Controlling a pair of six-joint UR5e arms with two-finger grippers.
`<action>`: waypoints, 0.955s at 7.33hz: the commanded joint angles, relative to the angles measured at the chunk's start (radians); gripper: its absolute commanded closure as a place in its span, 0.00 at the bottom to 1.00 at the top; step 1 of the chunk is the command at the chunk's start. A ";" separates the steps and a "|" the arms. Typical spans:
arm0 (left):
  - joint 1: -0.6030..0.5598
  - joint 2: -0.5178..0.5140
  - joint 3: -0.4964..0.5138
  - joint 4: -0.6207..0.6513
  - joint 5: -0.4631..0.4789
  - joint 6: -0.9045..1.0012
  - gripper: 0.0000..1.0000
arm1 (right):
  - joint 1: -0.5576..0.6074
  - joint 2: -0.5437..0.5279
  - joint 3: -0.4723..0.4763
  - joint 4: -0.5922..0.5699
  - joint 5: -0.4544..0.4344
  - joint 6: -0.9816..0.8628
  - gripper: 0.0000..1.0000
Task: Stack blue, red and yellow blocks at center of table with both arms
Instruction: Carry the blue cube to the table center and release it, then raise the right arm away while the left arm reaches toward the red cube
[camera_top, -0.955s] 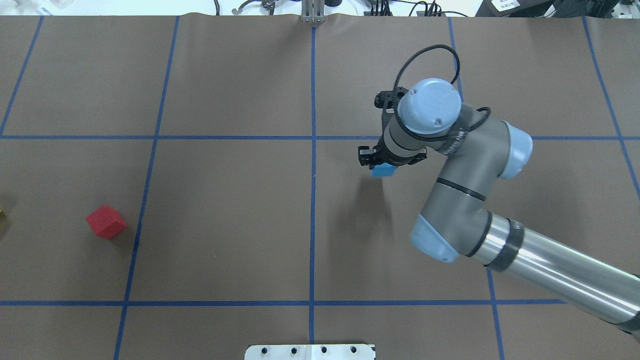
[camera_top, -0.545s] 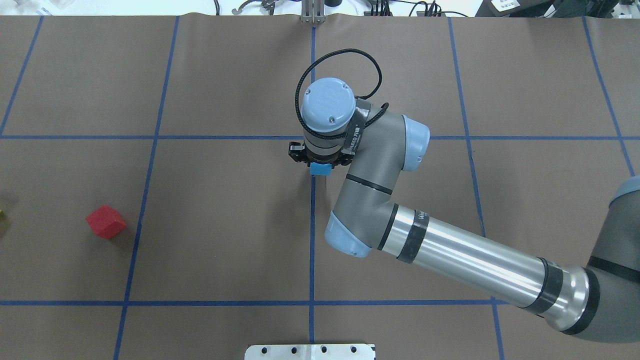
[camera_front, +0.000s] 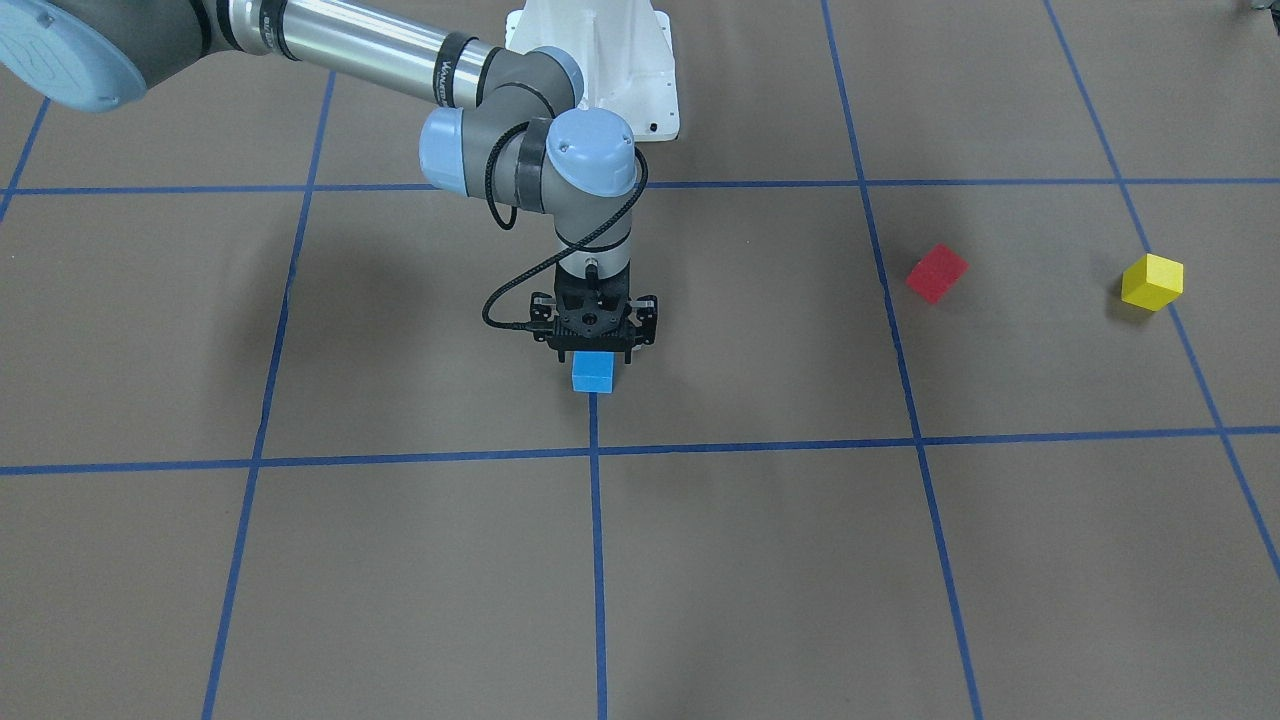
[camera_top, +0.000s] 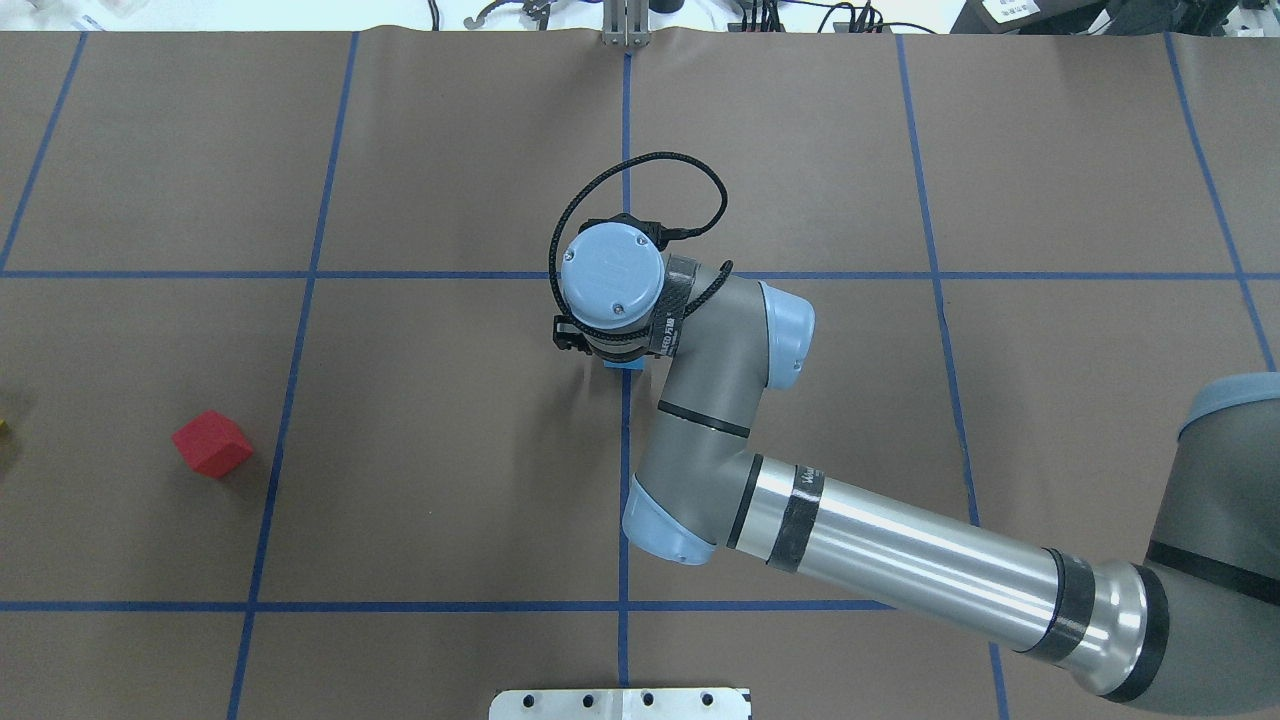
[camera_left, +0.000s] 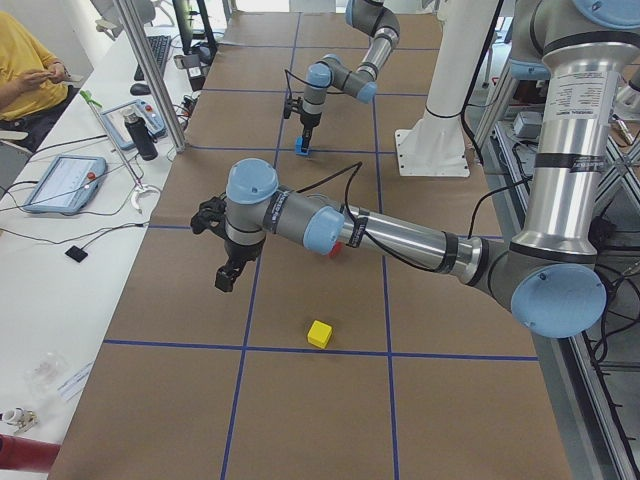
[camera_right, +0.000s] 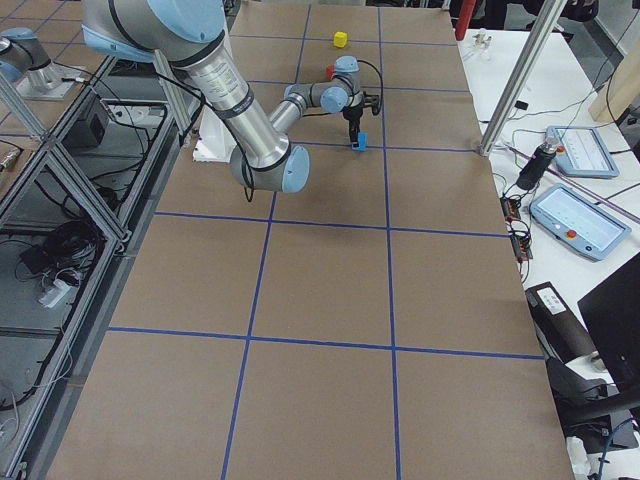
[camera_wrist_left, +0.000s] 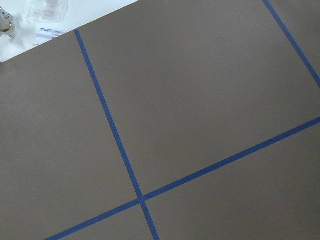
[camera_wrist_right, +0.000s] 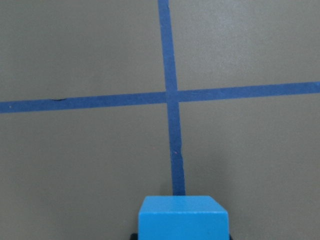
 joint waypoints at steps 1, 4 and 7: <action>0.000 -0.002 0.000 0.000 0.000 0.000 0.00 | 0.009 0.003 0.016 0.004 0.005 -0.008 0.00; 0.002 -0.011 -0.020 -0.037 0.000 -0.034 0.00 | 0.240 -0.010 0.071 -0.011 0.221 -0.102 0.00; 0.087 0.012 -0.023 -0.189 -0.002 -0.040 0.00 | 0.516 -0.186 0.210 -0.093 0.411 -0.451 0.00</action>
